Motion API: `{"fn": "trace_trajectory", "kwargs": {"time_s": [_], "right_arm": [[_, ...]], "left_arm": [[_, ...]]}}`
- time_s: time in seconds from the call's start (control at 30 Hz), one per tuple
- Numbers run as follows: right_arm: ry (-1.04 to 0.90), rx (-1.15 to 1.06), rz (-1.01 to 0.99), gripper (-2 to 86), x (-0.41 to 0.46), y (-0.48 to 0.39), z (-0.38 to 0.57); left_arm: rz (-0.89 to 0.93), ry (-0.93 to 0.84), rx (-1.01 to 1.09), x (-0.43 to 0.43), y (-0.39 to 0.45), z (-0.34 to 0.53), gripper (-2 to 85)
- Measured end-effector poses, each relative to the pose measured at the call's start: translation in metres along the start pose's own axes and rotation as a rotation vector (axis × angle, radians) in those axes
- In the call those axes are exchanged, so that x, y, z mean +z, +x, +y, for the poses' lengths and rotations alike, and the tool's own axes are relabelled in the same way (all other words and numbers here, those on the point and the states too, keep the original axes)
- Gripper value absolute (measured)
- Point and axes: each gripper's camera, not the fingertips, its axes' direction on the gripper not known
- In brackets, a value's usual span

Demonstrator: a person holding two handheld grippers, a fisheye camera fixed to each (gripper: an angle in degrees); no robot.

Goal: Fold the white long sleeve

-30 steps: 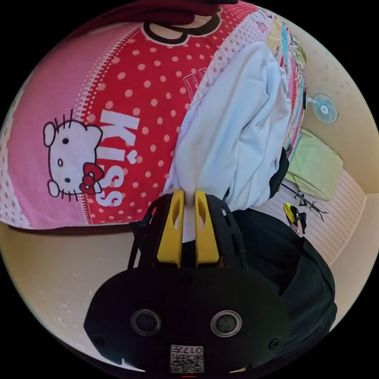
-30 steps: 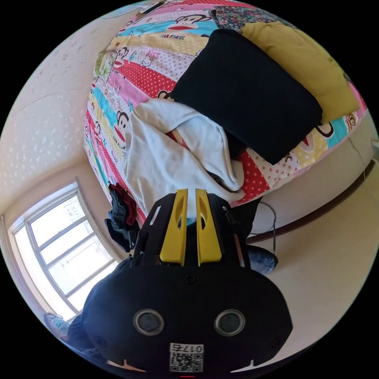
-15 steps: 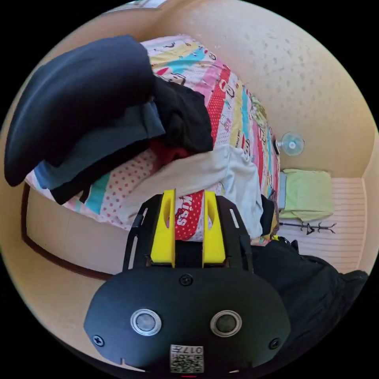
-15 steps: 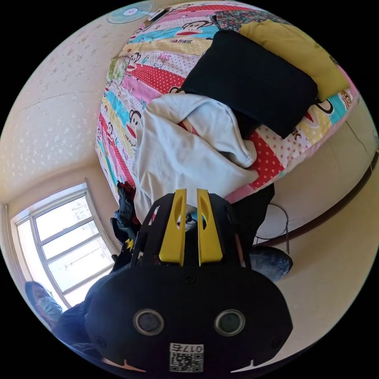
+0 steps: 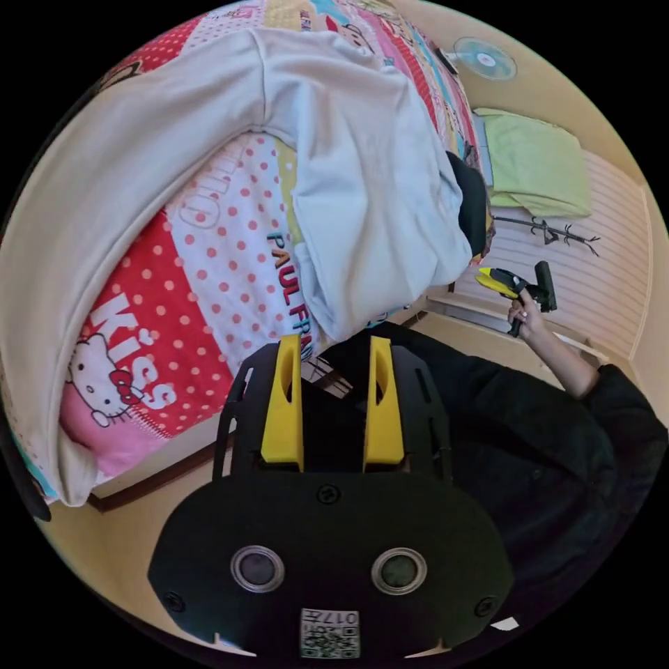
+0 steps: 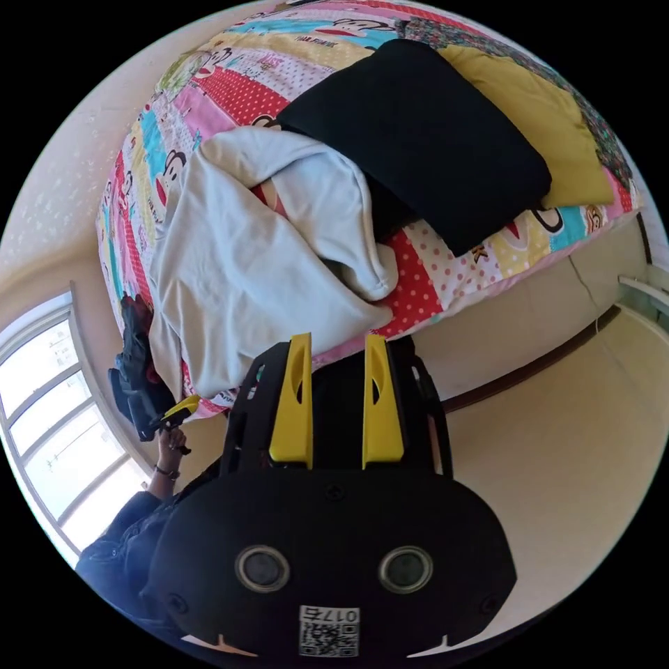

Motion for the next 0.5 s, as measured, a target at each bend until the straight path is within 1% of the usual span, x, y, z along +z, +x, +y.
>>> {"fn": "trace_trajectory", "kwargs": {"time_s": [0.07, 0.1, 0.13, 0.2, 0.23, 0.27, 0.3, 0.33, 0.37, 0.4, 0.43, 0.47, 0.5], "right_arm": [[-0.050, 0.002, 0.038, 13.0, 0.008, 0.006, -0.029], [-0.072, 0.000, 0.031, 13.1, 0.012, 0.008, -0.035], [-0.122, -0.015, 0.018, 13.1, 0.019, 0.012, -0.047], [-0.217, -0.056, 0.014, 11.9, 0.030, 0.012, -0.060], [-0.312, -0.094, 0.006, 10.1, 0.037, 0.010, -0.067], [-0.393, -0.150, -0.037, 7.4, 0.037, 0.006, -0.070], [-0.421, -0.176, -0.068, 6.1, 0.033, 0.005, -0.072], [-0.447, -0.237, -0.146, 5.0, 0.017, 0.002, -0.072], [-0.440, -0.305, -0.278, 4.3, -0.009, 0.000, -0.071], [-0.435, -0.334, -0.358, 4.0, -0.023, 0.001, -0.071], [-0.419, -0.373, -0.502, 3.6, -0.052, 0.004, -0.069], [-0.397, -0.396, -0.599, 3.3, -0.078, 0.010, -0.067], [-0.387, -0.405, -0.629, 3.2, -0.090, 0.014, -0.066]], "left_arm": [[0.055, -0.021, -0.055, 0.009, -0.002, -0.011, 11.1], [0.042, -0.026, -0.094, 0.012, -0.002, -0.016, 10.1], [0.028, -0.033, -0.119, 0.014, -0.003, -0.018, 9.6], [0.008, -0.100, -0.218, 0.016, -0.007, -0.024, 7.2], [0.020, -0.114, -0.239, 0.013, -0.008, -0.025, 6.4], [0.071, -0.115, -0.255, 0.003, -0.009, -0.023, 4.7], [0.166, -0.099, -0.237, -0.013, -0.008, -0.020, 4.4], [0.226, -0.090, -0.218, -0.022, -0.006, -0.018, 4.3], [0.359, -0.069, -0.175, -0.044, -0.001, -0.012, 4.2], [0.476, -0.040, -0.147, -0.066, 0.003, -0.005, 4.1], [0.523, -0.025, -0.139, -0.077, 0.004, 0.000, 4.0], [0.597, 0.000, -0.134, -0.097, 0.005, 0.009, 3.9], [0.660, 0.024, -0.152, -0.113, 0.002, 0.020, 3.9]]}}
